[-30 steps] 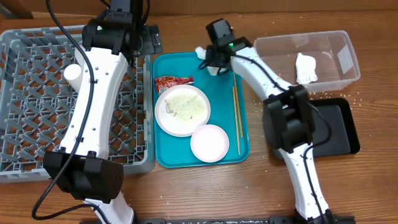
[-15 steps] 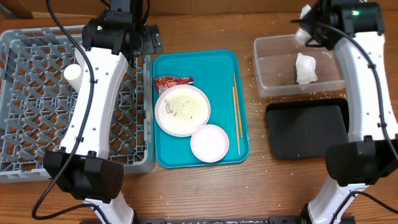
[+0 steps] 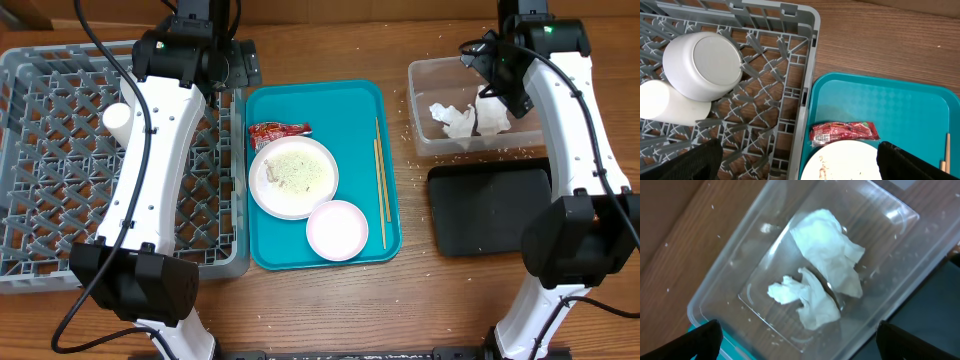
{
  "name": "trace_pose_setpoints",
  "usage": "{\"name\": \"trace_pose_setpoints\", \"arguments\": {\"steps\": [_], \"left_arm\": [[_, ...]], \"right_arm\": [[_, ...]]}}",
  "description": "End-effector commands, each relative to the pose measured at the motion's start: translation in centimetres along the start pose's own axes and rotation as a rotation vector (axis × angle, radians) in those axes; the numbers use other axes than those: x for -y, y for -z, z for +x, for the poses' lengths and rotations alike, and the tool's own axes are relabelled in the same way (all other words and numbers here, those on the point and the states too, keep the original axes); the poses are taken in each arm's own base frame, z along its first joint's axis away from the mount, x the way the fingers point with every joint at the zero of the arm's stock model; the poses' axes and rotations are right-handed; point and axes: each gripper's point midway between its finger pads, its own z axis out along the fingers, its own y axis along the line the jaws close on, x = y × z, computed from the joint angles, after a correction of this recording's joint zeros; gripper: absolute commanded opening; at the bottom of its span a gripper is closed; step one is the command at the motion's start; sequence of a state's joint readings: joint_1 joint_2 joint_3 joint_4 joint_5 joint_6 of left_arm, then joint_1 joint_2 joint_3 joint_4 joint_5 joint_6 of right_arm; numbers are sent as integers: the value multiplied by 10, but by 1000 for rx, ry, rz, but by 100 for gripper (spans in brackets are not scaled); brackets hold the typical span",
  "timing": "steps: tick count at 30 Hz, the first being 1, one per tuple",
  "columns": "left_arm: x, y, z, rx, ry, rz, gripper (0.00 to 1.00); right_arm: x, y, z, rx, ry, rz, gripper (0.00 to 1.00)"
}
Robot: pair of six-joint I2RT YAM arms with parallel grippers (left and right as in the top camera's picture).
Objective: Sort waste into correct bins and load items into the dishwasher
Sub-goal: 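Carry the napkin piece into the clear bin and release it, then retract the right arm right and move the left gripper over the tray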
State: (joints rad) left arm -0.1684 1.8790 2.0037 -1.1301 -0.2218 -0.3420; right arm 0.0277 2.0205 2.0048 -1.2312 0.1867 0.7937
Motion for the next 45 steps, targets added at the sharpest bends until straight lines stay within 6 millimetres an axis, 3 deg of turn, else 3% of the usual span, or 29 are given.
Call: {"name": "trace_pose_setpoints", "arguments": {"steps": [1,5,8,9,11,13,16,29,31,33,35,37,41,45], "left_arm": [[-1,-2,-1,3,17,-13,100],[-1,-2,-1,3,16,-12,100],[-1,-2,-1,3,17,-13,100],[-1,-2,-1,3,16,-13,100],[-1,-2,-1,3,16,-12,100],[-1,-2,-1,3,16,-12,100],[-1,-2,-1,4,16,-14,100],[0,-2,-15,60,67,-3,100],[17,-1,-5,3,76,95,100],[46,5,11,-85,68,268,100],[78,19,32,-206,65,466,100],[97,35,51,-305,54,591,100],[102,41,70,-363,-7,596,100],[86,30,80,-351,-79,441,100]], "right_arm": [[-8,47,-11,41,-27,-98,100],[-1,100,-27,119,-58,-174,100],[15,135,-44,200,-76,-212,100],[40,152,-57,263,-119,-175,100],[67,162,-66,298,-156,-118,100],[88,164,-65,282,-182,-72,100],[104,161,-67,267,-206,-33,100],[106,157,-67,259,-211,-25,100],[106,157,-67,259,-211,-25,100],[106,157,-67,259,-211,-25,100],[106,157,-67,259,-211,-25,100],[106,157,-67,259,-211,-25,100],[106,157,-67,259,-211,-25,100],[106,157,-67,259,-211,-25,100]]}}
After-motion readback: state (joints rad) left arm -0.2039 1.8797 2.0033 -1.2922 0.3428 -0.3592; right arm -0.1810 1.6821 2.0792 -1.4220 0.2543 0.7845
